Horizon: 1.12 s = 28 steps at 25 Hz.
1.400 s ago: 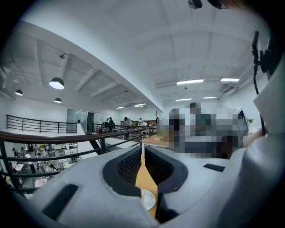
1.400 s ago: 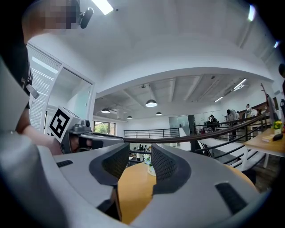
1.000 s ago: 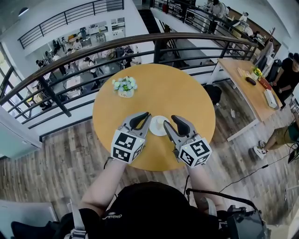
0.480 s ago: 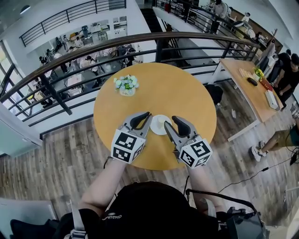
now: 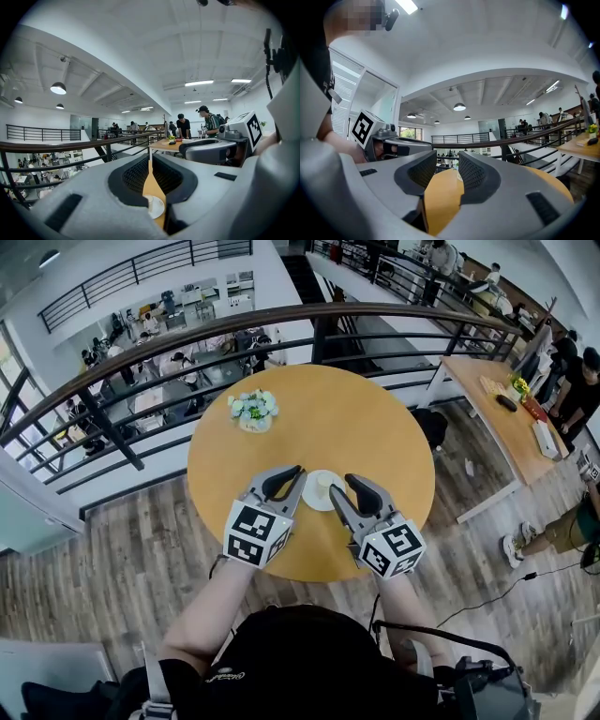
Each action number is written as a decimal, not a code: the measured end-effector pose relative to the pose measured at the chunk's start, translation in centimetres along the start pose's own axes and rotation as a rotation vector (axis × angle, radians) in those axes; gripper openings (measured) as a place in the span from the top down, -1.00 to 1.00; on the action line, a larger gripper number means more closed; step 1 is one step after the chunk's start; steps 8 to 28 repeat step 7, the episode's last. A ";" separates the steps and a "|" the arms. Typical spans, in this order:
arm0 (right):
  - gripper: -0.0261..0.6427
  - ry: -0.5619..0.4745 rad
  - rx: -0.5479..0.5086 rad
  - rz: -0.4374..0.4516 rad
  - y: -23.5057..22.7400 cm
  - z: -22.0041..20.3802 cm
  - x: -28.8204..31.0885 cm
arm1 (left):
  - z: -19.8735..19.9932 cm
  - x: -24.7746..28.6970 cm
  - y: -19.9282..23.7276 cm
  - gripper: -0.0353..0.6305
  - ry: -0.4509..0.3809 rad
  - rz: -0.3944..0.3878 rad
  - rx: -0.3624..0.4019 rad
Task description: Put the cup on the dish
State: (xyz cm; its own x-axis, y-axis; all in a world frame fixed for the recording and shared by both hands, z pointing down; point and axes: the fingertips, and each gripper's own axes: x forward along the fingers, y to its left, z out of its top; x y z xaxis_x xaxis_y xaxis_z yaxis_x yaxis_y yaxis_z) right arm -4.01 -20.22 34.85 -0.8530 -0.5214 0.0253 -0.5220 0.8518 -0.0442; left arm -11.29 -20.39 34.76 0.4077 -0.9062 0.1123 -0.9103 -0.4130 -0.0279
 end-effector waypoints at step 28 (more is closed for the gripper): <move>0.48 0.003 -0.002 0.002 -0.3 -0.3 0.3 | -0.2 0.4 0.2 0.81 -0.001 0.002 -0.003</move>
